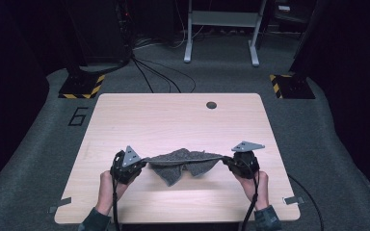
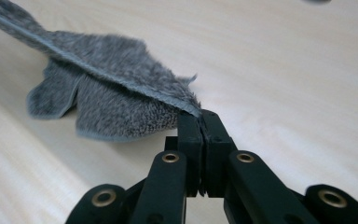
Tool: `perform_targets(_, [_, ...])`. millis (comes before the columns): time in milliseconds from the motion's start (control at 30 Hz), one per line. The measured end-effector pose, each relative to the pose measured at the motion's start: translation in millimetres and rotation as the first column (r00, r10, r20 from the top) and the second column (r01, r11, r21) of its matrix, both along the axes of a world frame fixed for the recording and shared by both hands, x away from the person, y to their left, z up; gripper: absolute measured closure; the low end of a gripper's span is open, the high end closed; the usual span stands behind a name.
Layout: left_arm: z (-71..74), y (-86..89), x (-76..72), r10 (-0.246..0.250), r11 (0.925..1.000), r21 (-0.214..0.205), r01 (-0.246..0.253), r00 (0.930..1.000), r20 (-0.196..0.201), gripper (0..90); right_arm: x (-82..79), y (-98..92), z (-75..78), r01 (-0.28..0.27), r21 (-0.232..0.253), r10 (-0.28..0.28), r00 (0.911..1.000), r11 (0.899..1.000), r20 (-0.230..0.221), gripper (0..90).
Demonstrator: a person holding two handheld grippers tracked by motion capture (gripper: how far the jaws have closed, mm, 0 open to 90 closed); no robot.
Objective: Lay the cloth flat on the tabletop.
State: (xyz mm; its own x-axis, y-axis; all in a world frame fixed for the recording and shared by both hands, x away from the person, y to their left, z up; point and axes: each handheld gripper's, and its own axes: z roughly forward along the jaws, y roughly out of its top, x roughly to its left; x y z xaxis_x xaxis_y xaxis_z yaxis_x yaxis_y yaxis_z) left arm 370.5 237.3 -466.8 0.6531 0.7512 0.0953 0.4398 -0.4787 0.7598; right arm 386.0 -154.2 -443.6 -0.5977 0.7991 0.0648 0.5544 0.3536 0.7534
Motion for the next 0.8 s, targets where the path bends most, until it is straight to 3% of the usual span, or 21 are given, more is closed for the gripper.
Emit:
perform_targets(133, [-18.3, 1.3, -1.5, -0.004, 1.0000, -0.006, 0.004, 0.9983, -0.057, 88.4, -7.7, -0.2, -18.0, -0.005, 0.029, 0.007, 0.9982, 1.000, -0.060, 88.6])
perform_targets(267, [-28.3, 3.2, -0.6, -0.009, 0.9998, -0.016, 0.008, 0.9943, -0.106, 88.4, -11.2, -1.7, -27.3, -0.012, 0.054, 0.016, 0.9961, 0.998, -0.086, 88.6])
perform_targets(433, [-35.3, 5.5, 1.5, -0.015, 0.9999, 0.004, 0.016, 0.9896, -0.143, 88.5, -13.1, -4.2, -35.1, -0.017, 0.062, 0.024, 0.9931, 0.998, -0.115, 88.7])
perform_targets(533, [-35.0, 5.2, 9.0, -0.006, 1.0000, -0.004, 0.006, 0.9898, -0.142, 88.5, -7.4, -5.5, -34.2, -0.014, 0.055, 0.021, 0.9918, 0.998, -0.126, 88.9])
perform_targets(633, [-26.4, 4.1, 46.5, 0.000, 0.9997, -0.024, -0.004, 0.9873, -0.159, 88.6, 25.2, -5.1, -24.0, -0.014, 0.034, 0.018, 0.9928, 0.999, -0.119, 89.3])
perform_targets(700, [-17.9, 2.9, 74.6, 0.016, 0.9988, -0.044, -0.023, 0.9882, -0.153, 88.7, 55.7, -4.4, -14.8, -0.004, 0.008, 0.004, 0.9954, 1.000, -0.096, 89.5])
perform_targets(733, [-17.9, 2.9, 74.6, 0.016, 0.9988, -0.044, -0.023, 0.9882, -0.153, 88.7, 55.7, -4.4, -14.8, -0.004, 0.008, 0.004, 0.9954, 1.000, -0.096, 89.5])
perform_targets(767, [-2.4, 2.4, 109.3, 0.038, 0.9977, -0.050, -0.046, 0.9886, -0.145, 88.7, 96.7, -4.8, -0.3, 0.017, 0.009, -0.017, 0.9957, 1.000, -0.091, 89.6])
perform_targets(800, [8.1, 0.4, 127.6, 0.059, 0.9977, -0.027, -0.062, 0.9906, -0.124, 88.8, 110.2, -3.3, 6.6, 0.042, -0.001, -0.042, 0.9936, 0.999, -0.105, 89.7])
